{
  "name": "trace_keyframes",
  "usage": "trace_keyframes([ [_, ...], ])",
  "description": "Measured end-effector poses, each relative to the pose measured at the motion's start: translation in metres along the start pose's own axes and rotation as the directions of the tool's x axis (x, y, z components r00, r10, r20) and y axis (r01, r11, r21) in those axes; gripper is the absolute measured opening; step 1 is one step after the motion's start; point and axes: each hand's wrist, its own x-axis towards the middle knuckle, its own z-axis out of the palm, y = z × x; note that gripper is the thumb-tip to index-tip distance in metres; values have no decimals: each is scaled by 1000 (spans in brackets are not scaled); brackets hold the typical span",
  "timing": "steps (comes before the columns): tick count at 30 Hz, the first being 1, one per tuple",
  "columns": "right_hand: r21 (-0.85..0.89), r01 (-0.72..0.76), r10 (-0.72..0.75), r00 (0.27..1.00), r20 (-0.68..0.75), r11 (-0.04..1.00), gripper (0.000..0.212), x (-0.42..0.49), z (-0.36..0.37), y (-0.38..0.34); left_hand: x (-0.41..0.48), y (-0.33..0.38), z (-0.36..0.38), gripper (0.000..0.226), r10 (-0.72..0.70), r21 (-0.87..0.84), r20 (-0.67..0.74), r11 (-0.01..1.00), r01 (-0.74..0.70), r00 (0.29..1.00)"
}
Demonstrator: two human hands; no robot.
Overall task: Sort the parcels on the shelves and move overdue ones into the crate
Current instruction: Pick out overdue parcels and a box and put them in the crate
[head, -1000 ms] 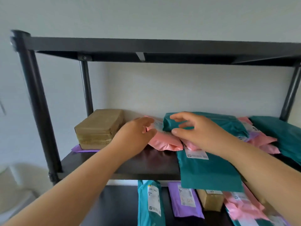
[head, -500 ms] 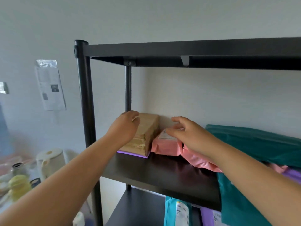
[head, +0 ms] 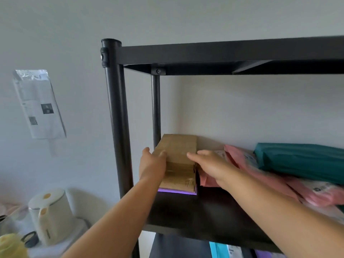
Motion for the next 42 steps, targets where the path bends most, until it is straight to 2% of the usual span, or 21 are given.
trace_keyframes([
  [2, 50, -40, 41, 999, -25, 998, 35, 1, 6, 0, 4, -4, 2, 59, -38, -75, 11, 996, 39, 999],
  [8, 143, -138, 144, 989, -33, 980, 25, -3, 12, -3, 3, -2, 2, 33, -35, -82, 52, 996, 39, 998],
  [11, 179, -91, 99, 995, -34, 980, 16, -3, 11, -6, -1, 6, -2, 33, -10, -112, 29, 994, 13, 1000],
  [15, 213, 2, 14, 997, -73, 977, 14, -10, -1, -12, -13, 24, -7, 40, 50, -176, -9, 983, -51, 999],
  [19, 281, 78, -49, 993, -106, 956, 15, -26, -24, -17, -28, 43, -10, 37, 82, -314, 1, 946, -78, 997],
  [23, 368, 128, -114, 992, -61, 921, 31, -47, -51, -17, -42, 57, -8, 31, 67, -466, 103, 885, -11, 992],
  [28, 408, 225, -200, 974, -103, 885, 28, -71, -75, -1, -54, 61, 1, 46, 33, -552, 243, 827, 110, 970],
  [31, 405, 305, -252, 951, -180, 862, 37, -83, -86, 11, -66, 55, 9, 28, 78, -578, 378, 798, 170, 923],
  [33, 401, 328, -264, 942, -208, 855, 43, -91, -91, 20, -69, 47, 16, 43, 115, -552, 468, 812, 188, 876],
  [36, 455, 321, -241, 944, -227, 831, 48, -99, -98, 33, -71, 41, 27, 58, 144, -556, 559, 796, 240, 817],
  [39, 522, 262, -208, 965, -161, 812, 52, -103, -101, 43, -72, 40, 32, 54, 139, -554, 571, 793, 255, 809],
  [42, 517, 192, -165, 981, -99, 834, 64, -107, -103, 47, -75, 42, 36, 54, 156, -539, 567, 813, 221, 809],
])
